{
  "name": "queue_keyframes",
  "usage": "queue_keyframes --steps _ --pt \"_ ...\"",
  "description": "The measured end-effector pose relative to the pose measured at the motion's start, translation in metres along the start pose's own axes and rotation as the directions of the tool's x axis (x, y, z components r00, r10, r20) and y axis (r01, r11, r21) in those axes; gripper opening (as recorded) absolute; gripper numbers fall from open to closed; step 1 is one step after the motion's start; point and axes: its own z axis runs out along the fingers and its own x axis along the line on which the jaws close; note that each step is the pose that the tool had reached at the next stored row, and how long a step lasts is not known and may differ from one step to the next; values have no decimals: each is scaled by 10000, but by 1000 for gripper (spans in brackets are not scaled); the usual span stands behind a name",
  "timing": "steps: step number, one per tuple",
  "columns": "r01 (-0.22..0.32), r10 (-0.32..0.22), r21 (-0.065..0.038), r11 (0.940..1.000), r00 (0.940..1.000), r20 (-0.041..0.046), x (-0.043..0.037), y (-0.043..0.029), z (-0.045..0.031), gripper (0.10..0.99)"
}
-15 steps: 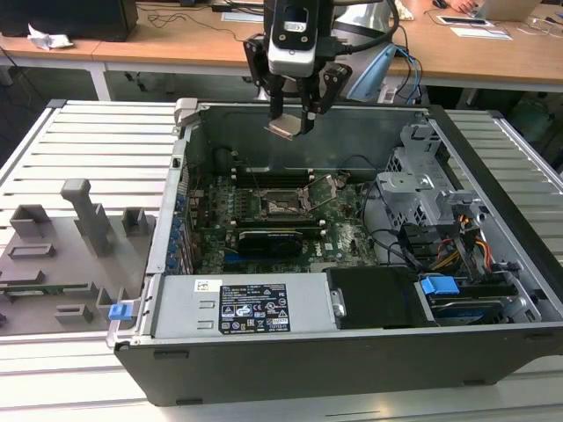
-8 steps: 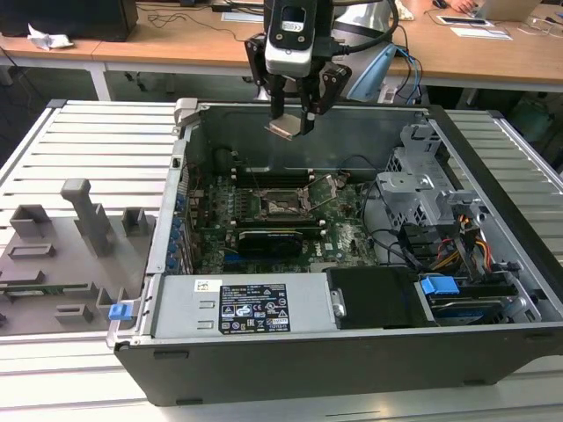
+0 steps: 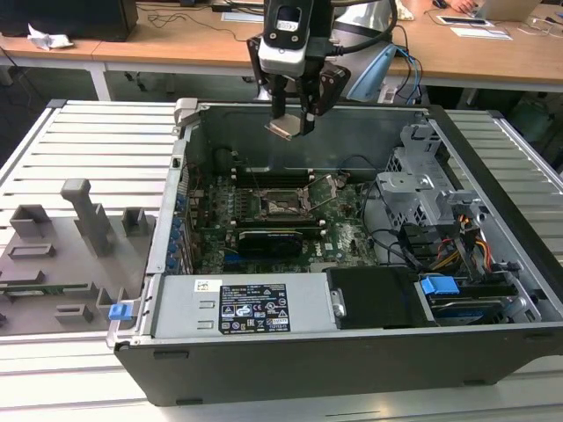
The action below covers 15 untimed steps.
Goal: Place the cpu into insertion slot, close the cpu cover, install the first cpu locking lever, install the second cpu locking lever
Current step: 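Place the cpu into insertion slot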
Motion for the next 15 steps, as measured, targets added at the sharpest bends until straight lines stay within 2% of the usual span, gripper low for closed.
queue_keyframes --steps 7,15 --pt "-489 489 -11 9988 9988 44 0 0 1 525" --pt "-1021 1021 -25 9948 9947 90 2 -2 1 525"
